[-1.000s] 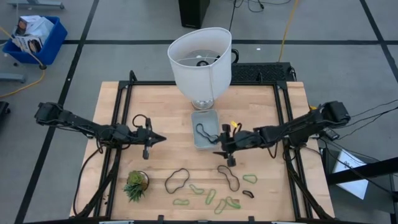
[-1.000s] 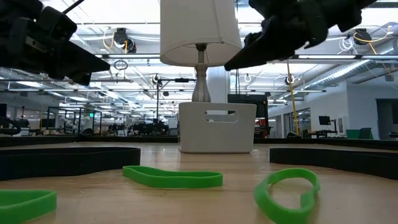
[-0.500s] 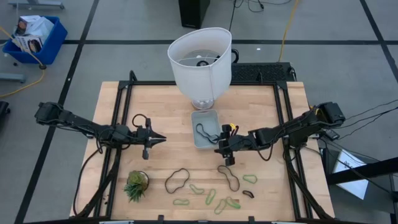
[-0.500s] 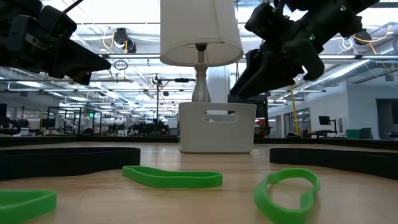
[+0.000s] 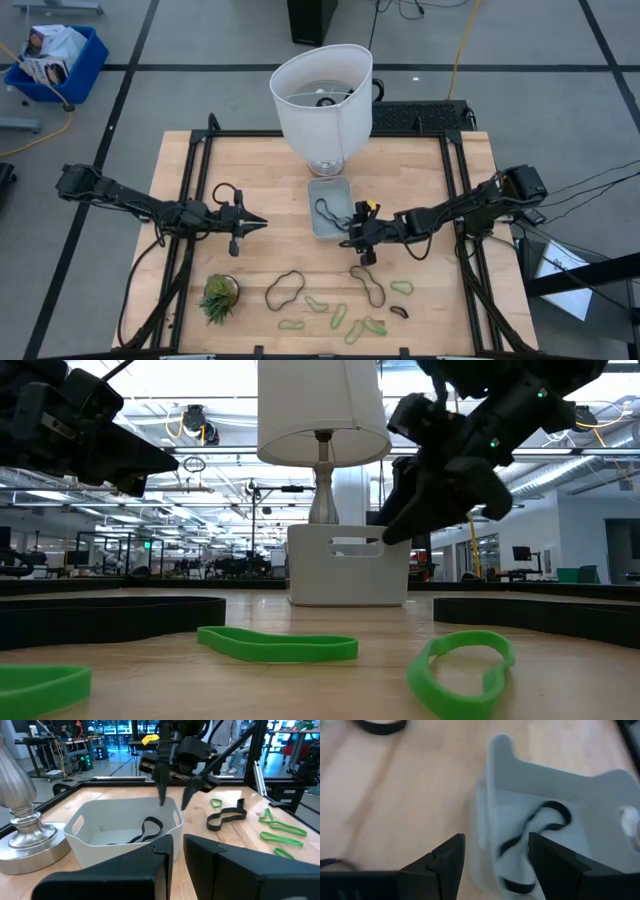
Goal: Pick and place rubber bands into bin
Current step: Adjust the gray bin
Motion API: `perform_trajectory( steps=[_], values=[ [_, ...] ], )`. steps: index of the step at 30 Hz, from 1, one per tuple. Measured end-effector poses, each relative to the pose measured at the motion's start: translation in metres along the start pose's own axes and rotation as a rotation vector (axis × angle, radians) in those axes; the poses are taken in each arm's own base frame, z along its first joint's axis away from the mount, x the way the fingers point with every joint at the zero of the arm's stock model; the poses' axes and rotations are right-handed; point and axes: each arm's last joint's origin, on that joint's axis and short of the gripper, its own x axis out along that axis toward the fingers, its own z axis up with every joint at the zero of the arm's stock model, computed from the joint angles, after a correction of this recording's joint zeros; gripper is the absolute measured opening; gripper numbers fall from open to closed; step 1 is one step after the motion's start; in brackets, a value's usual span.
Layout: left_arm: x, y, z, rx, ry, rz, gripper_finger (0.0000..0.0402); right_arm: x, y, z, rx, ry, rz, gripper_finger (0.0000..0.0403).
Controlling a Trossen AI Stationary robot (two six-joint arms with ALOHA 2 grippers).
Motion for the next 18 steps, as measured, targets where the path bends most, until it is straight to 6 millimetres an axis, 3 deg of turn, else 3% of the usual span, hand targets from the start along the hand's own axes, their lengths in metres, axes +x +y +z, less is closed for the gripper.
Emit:
perform_trajectory(
  steps=[7,18],
  values=[
    [0.0,0.0,0.0,-0.004,0.0,0.0,0.0053,0.002,-0.0052,-0.0008,0.052,-0.001,0.023,0.018],
    [0.0,0.0,0.0,-0.007,0.0,0.0,0.0052,0.0092,-0.0018,-0.0028,0.119,-0.011,0.141,0.0075]
  ],
)
